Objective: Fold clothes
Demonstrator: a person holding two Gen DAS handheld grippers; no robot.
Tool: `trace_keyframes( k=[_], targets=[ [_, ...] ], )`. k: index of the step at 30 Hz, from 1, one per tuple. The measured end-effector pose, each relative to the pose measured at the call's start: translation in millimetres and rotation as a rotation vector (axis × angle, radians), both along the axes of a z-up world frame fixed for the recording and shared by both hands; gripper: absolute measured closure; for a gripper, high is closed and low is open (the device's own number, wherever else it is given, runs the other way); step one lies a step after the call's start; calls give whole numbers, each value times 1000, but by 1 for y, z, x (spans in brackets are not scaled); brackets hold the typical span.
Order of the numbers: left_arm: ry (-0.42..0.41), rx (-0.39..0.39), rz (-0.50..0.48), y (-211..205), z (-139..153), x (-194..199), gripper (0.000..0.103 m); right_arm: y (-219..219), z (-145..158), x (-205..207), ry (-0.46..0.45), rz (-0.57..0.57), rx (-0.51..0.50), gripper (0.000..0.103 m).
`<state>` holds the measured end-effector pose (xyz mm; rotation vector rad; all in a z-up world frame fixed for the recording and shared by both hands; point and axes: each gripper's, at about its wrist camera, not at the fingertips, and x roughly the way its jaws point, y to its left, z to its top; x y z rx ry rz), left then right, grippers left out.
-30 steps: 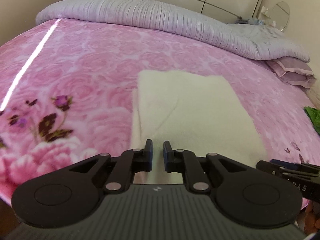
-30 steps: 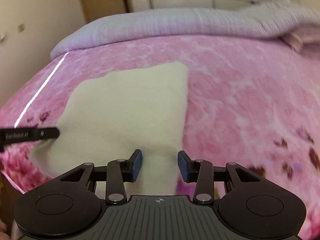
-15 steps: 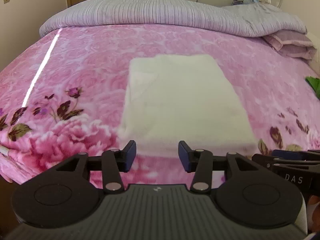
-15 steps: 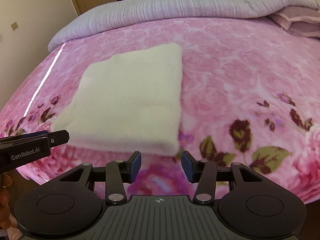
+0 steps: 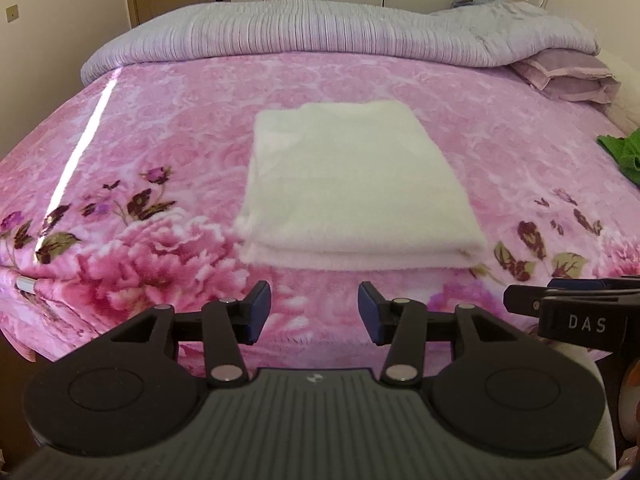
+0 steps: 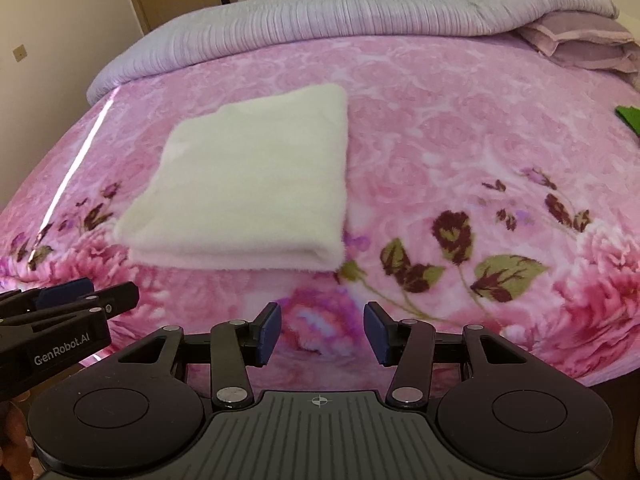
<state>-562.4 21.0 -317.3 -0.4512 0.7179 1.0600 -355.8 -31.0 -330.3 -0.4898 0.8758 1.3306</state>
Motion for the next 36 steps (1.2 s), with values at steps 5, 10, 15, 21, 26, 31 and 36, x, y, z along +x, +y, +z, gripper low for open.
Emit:
trace_keyframes(
  k=[5, 10, 15, 21, 26, 31, 36],
  targets=[
    [-23, 21, -7, -13, 12, -9, 58, -13, 13, -10, -14, 5, 18, 53],
    [-41, 48, -16, -21, 25, -14, 56, -23, 26, -23, -39, 28, 48, 53],
    [-45, 68, -6, -26, 32, -20, 54, -27, 30, -30, -32, 44, 63, 53],
    [-53, 65, 43, -27, 34, -34, 54, -21, 32, -35, -24, 64, 76, 53],
    [-53, 54, 91, -18, 32, -48, 54, -6, 26, -32, -26, 73, 64, 53],
    [-60, 43, 114, 10, 32, -51, 54, 10, 20, -29, -28, 82, 53, 53],
    [-166, -26, 88, 50, 24, -54, 53, 25, 13, -21, -11, 86, 48, 53]
  ],
)
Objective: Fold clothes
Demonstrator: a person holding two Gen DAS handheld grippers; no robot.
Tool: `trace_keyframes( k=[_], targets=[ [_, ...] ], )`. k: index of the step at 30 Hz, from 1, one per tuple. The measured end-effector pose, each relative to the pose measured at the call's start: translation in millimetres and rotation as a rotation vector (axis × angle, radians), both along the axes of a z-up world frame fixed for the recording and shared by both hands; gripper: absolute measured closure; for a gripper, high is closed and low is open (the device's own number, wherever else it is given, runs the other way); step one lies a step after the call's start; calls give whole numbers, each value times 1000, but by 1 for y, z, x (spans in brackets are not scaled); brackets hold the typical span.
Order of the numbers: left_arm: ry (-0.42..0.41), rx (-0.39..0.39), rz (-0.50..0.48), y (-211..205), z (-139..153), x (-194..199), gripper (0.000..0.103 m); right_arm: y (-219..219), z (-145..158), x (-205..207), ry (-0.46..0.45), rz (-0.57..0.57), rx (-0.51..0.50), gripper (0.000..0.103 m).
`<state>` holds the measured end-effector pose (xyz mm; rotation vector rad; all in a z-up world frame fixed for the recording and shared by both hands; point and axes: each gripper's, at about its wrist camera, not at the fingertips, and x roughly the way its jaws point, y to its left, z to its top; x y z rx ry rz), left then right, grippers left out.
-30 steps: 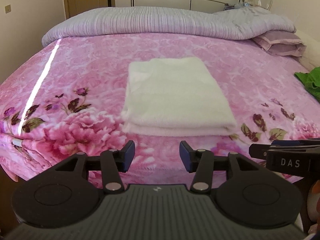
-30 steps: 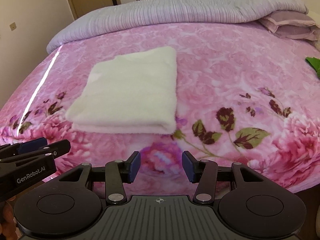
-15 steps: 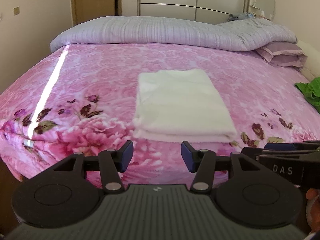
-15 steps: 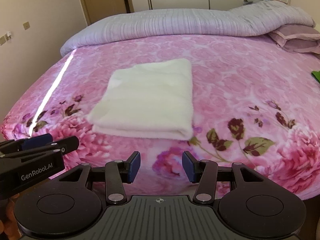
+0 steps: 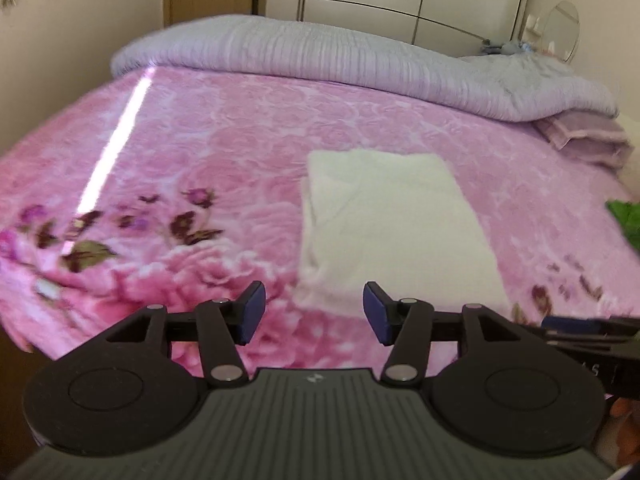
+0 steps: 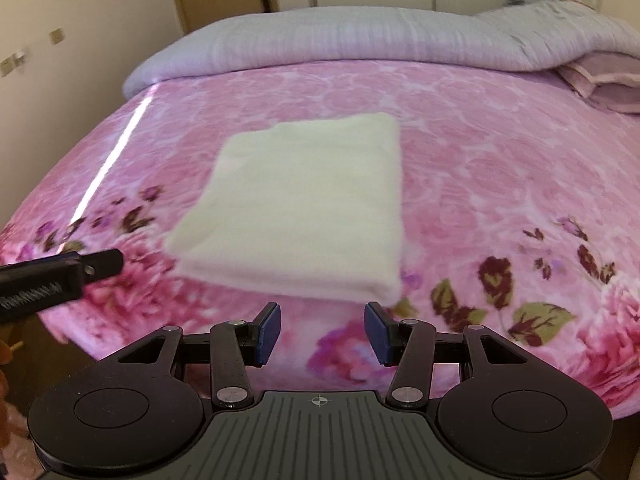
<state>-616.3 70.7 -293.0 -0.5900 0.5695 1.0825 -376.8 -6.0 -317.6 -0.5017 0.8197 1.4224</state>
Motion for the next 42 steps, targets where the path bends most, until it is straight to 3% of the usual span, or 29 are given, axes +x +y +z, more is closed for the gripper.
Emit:
trace_keyframes(
  k=[6, 14, 20, 27, 30, 37, 42],
  targets=[
    [-316, -179, 48, 71, -36, -42, 53, 20, -25, 68, 224, -54, 47, 52],
    [-589, -415, 76, 141, -95, -55, 52, 47, -59, 158, 523, -127, 110, 43],
    [-660, -517, 82, 171, -127, -38, 50, 83, -93, 180, 749, -216, 34, 37],
    [-675, -562, 30, 202, -140, -13, 47, 110, -118, 191, 887, -293, 14, 33],
    [-675, -581, -20, 218, -144, -1, 43, 128, -125, 194, 938, -260, 14, 33],
    [-661, -613, -119, 238, -151, 15, 44, 179, -133, 192, 951, -82, -82, 33],
    [-626, -635, -79, 237, -146, 21, 45, 178, -133, 189, 908, -105, -123, 47]
  ],
)
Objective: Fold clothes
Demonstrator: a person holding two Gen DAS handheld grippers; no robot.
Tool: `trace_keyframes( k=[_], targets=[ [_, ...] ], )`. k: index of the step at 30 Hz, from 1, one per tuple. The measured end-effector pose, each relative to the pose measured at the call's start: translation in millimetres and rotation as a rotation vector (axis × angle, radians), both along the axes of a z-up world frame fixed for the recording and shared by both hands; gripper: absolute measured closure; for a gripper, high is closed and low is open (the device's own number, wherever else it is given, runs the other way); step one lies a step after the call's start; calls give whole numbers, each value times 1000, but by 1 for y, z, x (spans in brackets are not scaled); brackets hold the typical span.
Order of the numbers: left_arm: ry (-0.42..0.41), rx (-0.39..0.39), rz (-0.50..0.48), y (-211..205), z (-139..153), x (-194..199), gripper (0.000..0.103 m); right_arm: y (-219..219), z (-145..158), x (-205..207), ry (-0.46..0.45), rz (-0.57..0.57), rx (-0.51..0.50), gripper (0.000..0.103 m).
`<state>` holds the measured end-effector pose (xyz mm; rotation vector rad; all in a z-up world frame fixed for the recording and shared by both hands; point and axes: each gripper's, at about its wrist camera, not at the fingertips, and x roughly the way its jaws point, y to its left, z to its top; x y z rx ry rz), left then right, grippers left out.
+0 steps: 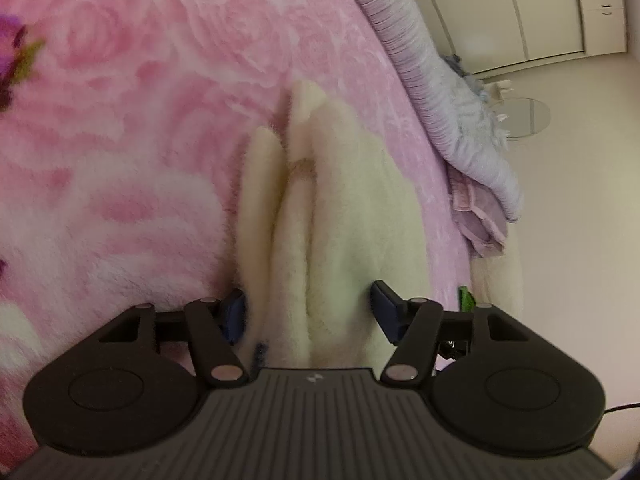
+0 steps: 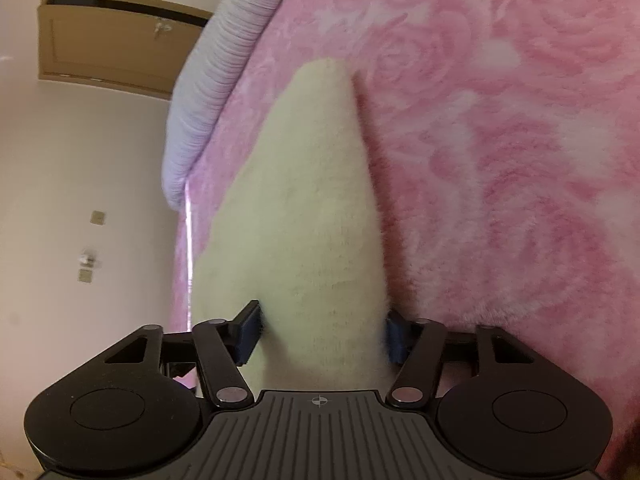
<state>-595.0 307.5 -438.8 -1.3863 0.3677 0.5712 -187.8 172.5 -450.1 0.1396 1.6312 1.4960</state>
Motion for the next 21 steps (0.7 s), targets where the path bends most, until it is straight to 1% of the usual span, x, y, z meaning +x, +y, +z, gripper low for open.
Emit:
trace_keyframes(
  k=[3, 5, 6, 8, 9, 10, 11, 14, 16, 18, 21],
  targets=[
    [9, -81, 17, 10, 0, 3, 53, 6, 1, 0, 13, -16, -72, 53],
    [9, -124, 27, 15, 1, 0, 60, 10, 2, 3, 30, -16, -114, 56],
    [12, -139, 33, 15, 2, -1, 61, 12, 3, 4, 40, -21, -137, 59],
    [30, -160, 48, 15, 9, -3, 67, 16, 9, 4, 29, -25, -163, 61],
    [41, -174, 60, 16, 15, -4, 69, 18, 14, 4, 26, -28, -175, 63],
    [54, -186, 72, 17, 21, -5, 72, 21, 20, 4, 31, -35, -190, 63],
    [58, -197, 86, 18, 29, -7, 74, 23, 27, 4, 40, -42, -201, 63],
    [51, -189, 125, 24, 58, -19, 74, 33, 50, -4, 84, -52, -208, 64],
    [38, -178, 144, 31, 74, -35, 74, 43, 67, -11, 111, -50, -204, 64],
    [26, -168, 164, 37, 90, -51, 74, 55, 83, -22, 118, -38, -194, 65],
    [7, -151, 196, 48, 114, -77, 74, 82, 105, -50, 118, -5, -157, 65]
  ],
)
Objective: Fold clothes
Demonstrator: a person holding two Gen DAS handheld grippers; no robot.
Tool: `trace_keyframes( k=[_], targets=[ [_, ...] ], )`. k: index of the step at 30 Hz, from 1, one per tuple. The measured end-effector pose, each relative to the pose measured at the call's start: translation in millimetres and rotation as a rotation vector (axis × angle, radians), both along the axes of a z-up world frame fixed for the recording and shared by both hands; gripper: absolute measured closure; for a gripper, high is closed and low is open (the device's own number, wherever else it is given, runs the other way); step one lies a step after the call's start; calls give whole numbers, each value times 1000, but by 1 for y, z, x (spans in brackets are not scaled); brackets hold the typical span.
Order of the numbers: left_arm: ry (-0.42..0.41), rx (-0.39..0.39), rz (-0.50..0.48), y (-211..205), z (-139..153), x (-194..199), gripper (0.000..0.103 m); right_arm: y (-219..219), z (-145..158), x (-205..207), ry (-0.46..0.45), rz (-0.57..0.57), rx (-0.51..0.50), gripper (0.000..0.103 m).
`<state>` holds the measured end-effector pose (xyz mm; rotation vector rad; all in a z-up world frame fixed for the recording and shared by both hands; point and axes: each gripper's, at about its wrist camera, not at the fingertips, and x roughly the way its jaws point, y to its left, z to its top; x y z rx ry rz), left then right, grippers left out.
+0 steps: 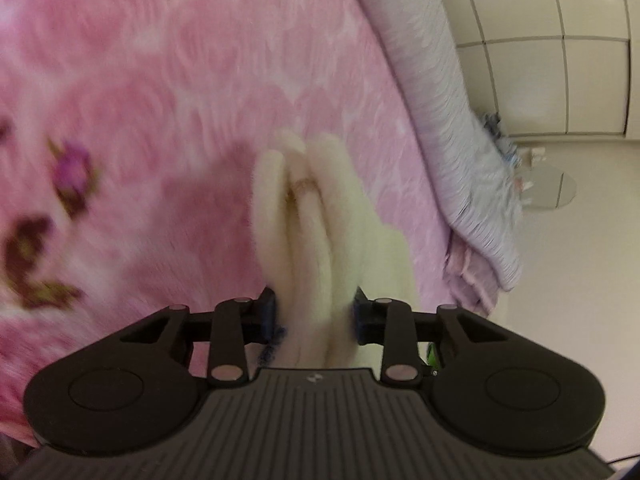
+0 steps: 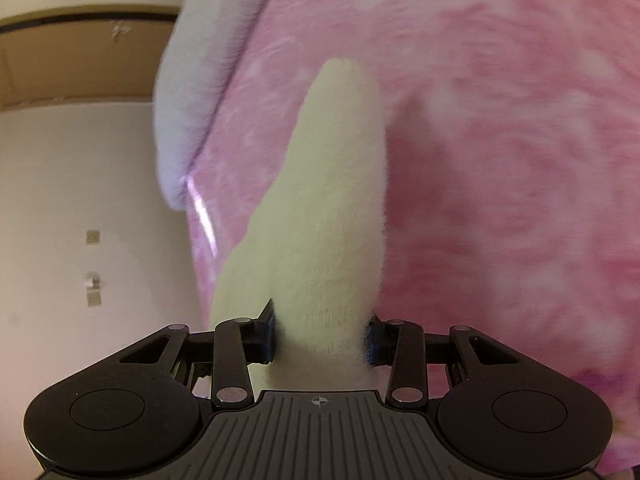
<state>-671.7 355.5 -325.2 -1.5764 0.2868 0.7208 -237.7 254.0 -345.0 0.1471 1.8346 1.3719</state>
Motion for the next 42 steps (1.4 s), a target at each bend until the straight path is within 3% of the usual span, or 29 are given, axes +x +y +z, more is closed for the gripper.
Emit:
trace_keyframes(
  k=[7, 14, 19, 22, 27, 33, 35, 39, 42],
  targets=[
    [3, 83, 90, 45, 41, -131, 74, 78, 24, -120, 24, 77, 105, 65],
    [56, 160, 88, 146, 61, -304, 74, 188, 20, -297, 30, 88, 197, 65],
    [72, 231, 92, 221, 62, -398, 74, 267, 13, -407, 20, 83, 275, 65],
    [71, 275, 89, 259, 55, -426, 74, 302, 5, -448, 8, 78, 322, 65],
    [68, 304, 112, 296, 21, -455, 74, 337, -23, -475, -20, 82, 361, 65],
    [103, 266, 94, 326, -42, -466, 72, 382, -76, -504, -100, 79, 277, 63],
    [110, 282, 72, 330, -51, -465, 71, 383, -90, -510, -161, 71, 232, 62],
    [127, 313, 33, 337, -66, -465, 70, 368, -96, -512, -171, 5, 293, 63],
    [152, 316, 36, 333, -60, -467, 66, 362, -102, -514, -192, -18, 311, 62]
  ],
)
